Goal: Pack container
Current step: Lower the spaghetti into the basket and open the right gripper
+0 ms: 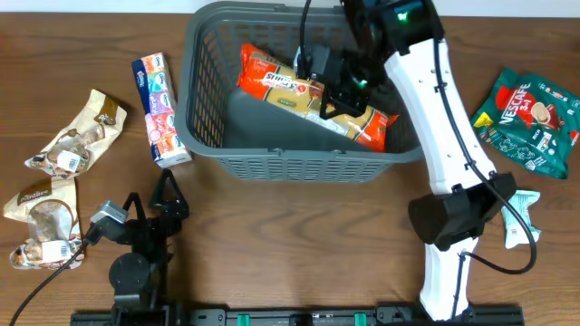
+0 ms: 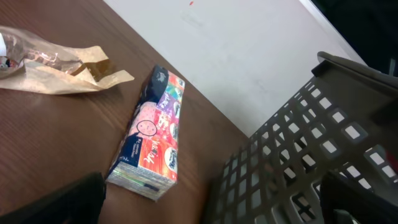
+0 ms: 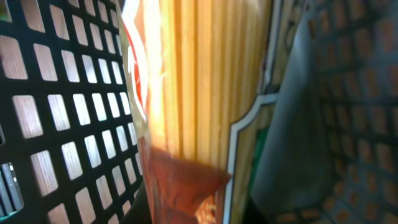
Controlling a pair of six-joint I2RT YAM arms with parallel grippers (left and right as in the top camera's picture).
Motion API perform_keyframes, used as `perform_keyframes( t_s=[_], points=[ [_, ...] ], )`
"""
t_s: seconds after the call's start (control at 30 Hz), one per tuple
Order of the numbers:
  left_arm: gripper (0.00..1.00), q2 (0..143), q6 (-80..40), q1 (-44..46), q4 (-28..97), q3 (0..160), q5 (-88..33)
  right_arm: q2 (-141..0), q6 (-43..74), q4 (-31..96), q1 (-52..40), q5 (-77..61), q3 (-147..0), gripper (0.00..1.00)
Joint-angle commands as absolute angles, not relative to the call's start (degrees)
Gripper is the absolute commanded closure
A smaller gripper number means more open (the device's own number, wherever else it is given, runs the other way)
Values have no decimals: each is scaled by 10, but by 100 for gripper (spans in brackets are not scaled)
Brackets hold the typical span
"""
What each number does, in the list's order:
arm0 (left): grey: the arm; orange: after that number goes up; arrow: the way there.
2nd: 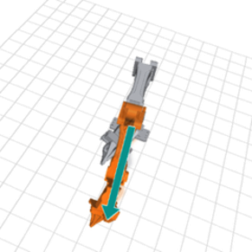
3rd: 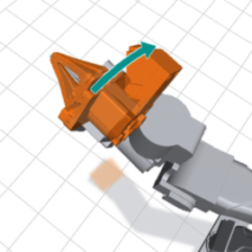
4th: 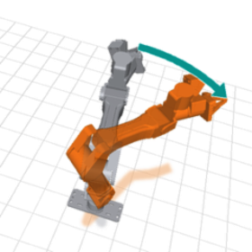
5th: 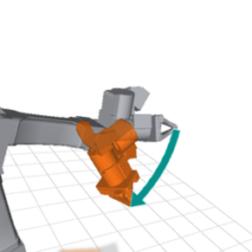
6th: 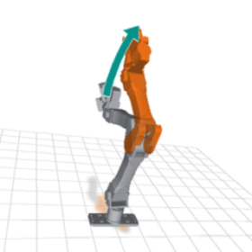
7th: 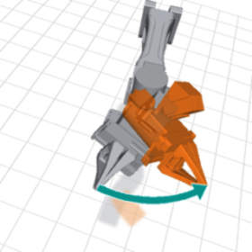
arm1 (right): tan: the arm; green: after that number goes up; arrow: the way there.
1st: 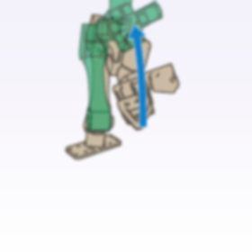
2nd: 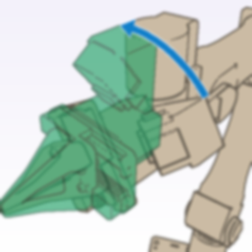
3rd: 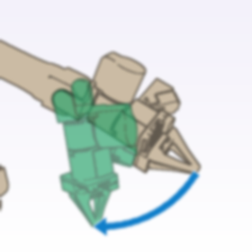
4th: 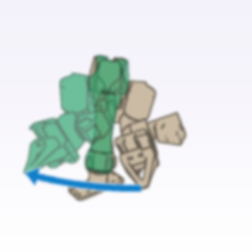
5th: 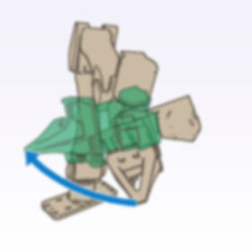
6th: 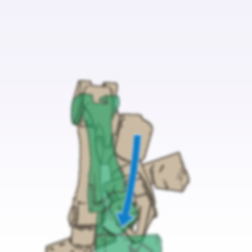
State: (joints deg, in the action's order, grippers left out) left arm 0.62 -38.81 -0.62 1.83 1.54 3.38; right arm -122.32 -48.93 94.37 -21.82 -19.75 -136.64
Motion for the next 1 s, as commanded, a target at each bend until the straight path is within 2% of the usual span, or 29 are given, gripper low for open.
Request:
perform_keyframes(
  t_s=[0.0,0.3,0.67,0.73,0.77,0.83,0.87,0.9,0.97],
  points=[
    [1,2,-385,-5,38,2,41,-1218,-500,927,-238,-242,-1333,99],
    [1,2,-385,-5,38,2,41,-1218,-473,844,-270,-204,-1191,99],
    [1,2,-385,-5,38,2,41,-1217,-458,829,-272,-197,-1183,99],
    [1,2,-385,-5,38,2,41,-1217,-455,830,-272,-197,-1183,60],
    [1,2,-385,-5,38,2,41,-1217,-452,830,-272,-197,-1183,51],
    [1,2,-385,-5,38,2,41,-1217,-452,830,-272,-197,-1184,38],
    [1,2,-385,-5,38,2,41,-1217,-453,830,-272,-197,-1184,37],
    [2,2,-385,-5,38,2,41,-1217,-453,830,-272,-197,-1185,27],
    [1,2,-385,-5,38,2,41,-1217,-452,830,-271,-197,-1185,16]
  ],
)
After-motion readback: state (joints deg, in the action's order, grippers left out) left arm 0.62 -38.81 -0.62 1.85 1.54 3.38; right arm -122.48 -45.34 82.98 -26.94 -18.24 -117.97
